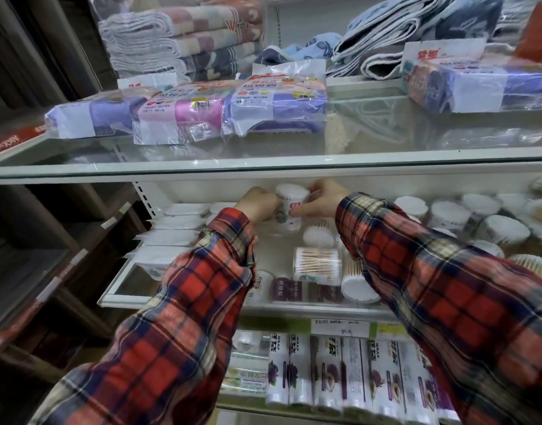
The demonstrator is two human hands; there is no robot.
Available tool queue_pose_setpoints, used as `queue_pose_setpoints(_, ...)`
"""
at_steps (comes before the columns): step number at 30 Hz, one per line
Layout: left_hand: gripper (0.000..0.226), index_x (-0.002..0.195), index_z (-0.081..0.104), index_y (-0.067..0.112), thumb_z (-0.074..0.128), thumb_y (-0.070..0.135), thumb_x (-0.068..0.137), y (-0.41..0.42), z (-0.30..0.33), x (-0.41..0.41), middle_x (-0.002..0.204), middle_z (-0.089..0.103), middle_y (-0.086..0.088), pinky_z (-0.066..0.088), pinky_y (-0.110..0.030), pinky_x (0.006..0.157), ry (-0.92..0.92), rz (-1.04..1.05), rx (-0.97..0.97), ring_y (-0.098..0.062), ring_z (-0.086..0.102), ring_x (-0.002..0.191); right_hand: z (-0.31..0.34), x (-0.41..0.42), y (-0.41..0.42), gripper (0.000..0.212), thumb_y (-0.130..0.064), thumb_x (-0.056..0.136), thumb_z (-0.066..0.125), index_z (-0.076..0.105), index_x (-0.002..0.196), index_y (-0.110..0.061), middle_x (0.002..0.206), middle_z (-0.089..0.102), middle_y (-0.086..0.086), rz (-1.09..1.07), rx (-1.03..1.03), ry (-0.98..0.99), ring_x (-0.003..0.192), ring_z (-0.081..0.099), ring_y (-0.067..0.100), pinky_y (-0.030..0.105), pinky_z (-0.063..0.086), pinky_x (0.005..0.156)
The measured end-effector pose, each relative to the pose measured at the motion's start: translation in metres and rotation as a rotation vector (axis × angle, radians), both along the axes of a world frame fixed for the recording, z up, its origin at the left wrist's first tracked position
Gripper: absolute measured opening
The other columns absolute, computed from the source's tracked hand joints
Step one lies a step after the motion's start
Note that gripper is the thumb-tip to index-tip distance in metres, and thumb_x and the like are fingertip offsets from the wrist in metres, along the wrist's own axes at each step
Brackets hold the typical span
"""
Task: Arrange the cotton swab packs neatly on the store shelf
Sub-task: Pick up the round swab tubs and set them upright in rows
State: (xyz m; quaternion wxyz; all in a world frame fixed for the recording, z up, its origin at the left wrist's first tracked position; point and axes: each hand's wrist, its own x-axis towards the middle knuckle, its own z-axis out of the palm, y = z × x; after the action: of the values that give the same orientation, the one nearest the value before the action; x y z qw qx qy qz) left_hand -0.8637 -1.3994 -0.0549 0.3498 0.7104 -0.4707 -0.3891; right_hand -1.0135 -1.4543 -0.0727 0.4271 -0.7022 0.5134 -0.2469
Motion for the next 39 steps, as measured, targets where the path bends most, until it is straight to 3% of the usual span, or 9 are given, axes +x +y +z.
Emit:
queue_pose_setpoints(5, 0.015, 0.094, 0.057, 0.002, 0.044, 0.009, 0.093, -0.004, 0.0, -0.004, 0.096, 0.06, -0.018, 0.047, -0.026, 0.064, 0.228, 0.066, 0.048, -0.027, 0.058, 0.086, -0.011, 0.004, -0.009, 0.073, -0.031, 0.05, 0.091, 0.06, 0.112, -0.008, 0.099, 0.068, 0.002, 0.005, -0.092, 0.085, 0.091, 0.066, 0.017, 0.031, 0.053, 0.082)
queue_pose_setpoints(8, 0.029, 0.114, 0.053, 0.008, 0.037, 0.027, 0.1, -0.007, -0.003, -0.006, 0.093, 0.059, -0.012, 0.046, -0.025, 0.061, 0.3, 0.074, 0.043, -0.019, 0.057, 0.075, -0.011, 0.009, -0.007, 0.06, -0.029, 0.056, 0.089, 0.061, 0.107, -0.012, 0.094, 0.067, 0.0, 0.009, -0.186, 0.189, 0.086, 0.063, 0.017, 0.032, 0.052, 0.081)
queue_pose_setpoints(15, 0.063, 0.121, 0.055, 0.011, 0.027, 0.06, 0.093, -0.013, -0.008, -0.014, 0.097, 0.059, -0.016, 0.051, -0.03, 0.059, 0.341, 0.074, 0.096, -0.026, 0.056, 0.075, -0.014, 0.015, -0.006, 0.055, -0.036, 0.06, 0.085, 0.064, 0.105, -0.013, 0.097, 0.067, 0.004, 0.028, -0.322, 0.378, 0.089, 0.063, 0.021, 0.027, 0.046, 0.075)
queue_pose_setpoints(19, 0.06, 0.098, 0.056, 0.014, 0.025, 0.065, 0.094, -0.01, -0.01, -0.017, 0.085, 0.052, -0.012, 0.044, -0.027, 0.056, 0.359, 0.083, 0.109, -0.019, 0.048, 0.065, -0.014, 0.013, -0.004, 0.048, -0.04, 0.058, 0.085, 0.065, 0.096, -0.017, 0.09, 0.065, 0.0, 0.034, -0.282, 0.452, 0.086, 0.062, 0.021, 0.024, 0.039, 0.069)
queue_pose_setpoints(23, 0.07, 0.1, 0.057, 0.012, 0.021, 0.072, 0.09, -0.011, -0.014, -0.02, 0.087, 0.053, -0.014, 0.039, -0.027, 0.056, 0.375, 0.081, 0.099, -0.02, 0.046, 0.061, -0.018, 0.014, -0.004, 0.058, -0.044, 0.058, 0.085, 0.066, 0.105, -0.015, 0.101, 0.069, 0.005, 0.029, -0.261, 0.5, 0.092, 0.063, 0.024, 0.027, 0.045, 0.073)
queue_pose_setpoints(27, 0.08, 0.118, 0.06, 0.015, 0.018, 0.075, 0.088, -0.012, -0.02, -0.019, 0.1, 0.062, -0.02, 0.042, -0.029, 0.059, 0.33, 0.073, 0.082, -0.025, 0.055, 0.073, -0.018, 0.016, -0.003, 0.069, -0.044, 0.063, 0.081, 0.059, 0.123, -0.017, 0.114, 0.067, 0.004, 0.041, -0.303, 0.53, 0.105, 0.062, 0.024, 0.033, 0.05, 0.091)
queue_pose_setpoints(31, 0.083, 0.125, 0.056, 0.012, 0.019, 0.076, 0.087, -0.012, -0.02, -0.018, 0.092, 0.06, -0.016, 0.041, -0.028, 0.057, 0.33, 0.068, 0.084, -0.022, 0.052, 0.063, -0.018, 0.015, -0.004, 0.066, -0.045, 0.065, 0.079, 0.057, 0.124, -0.023, 0.115, 0.067, 0.0, 0.052, -0.291, 0.552, 0.106, 0.061, 0.022, 0.037, 0.049, 0.095)
queue_pose_setpoints(36, 0.075, 0.114, 0.06, 0.013, 0.022, 0.072, 0.09, -0.013, -0.021, -0.02, 0.079, 0.059, -0.011, 0.043, -0.028, 0.057, 0.344, 0.085, 0.071, -0.021, 0.052, 0.057, -0.02, 0.016, -0.005, 0.066, -0.037, 0.068, 0.078, 0.054, 0.128, -0.022, 0.122, 0.064, 0.004, 0.057, -0.286, 0.529, 0.111, 0.06, 0.025, 0.038, 0.047, 0.098)
queue_pose_setpoints(39, 0.078, 0.125, 0.057, 0.013, 0.027, 0.075, 0.087, -0.013, -0.022, -0.025, 0.1, 0.065, -0.013, 0.056, -0.034, 0.067, 0.278, 0.128, 0.075, -0.024, 0.064, 0.073, -0.019, 0.013, -0.008, 0.069, -0.029, 0.07, 0.08, 0.052, 0.131, -0.014, 0.124, 0.063, 0.006, 0.057, -0.258, 0.436, 0.112, 0.06, 0.022, 0.032, 0.046, 0.099)
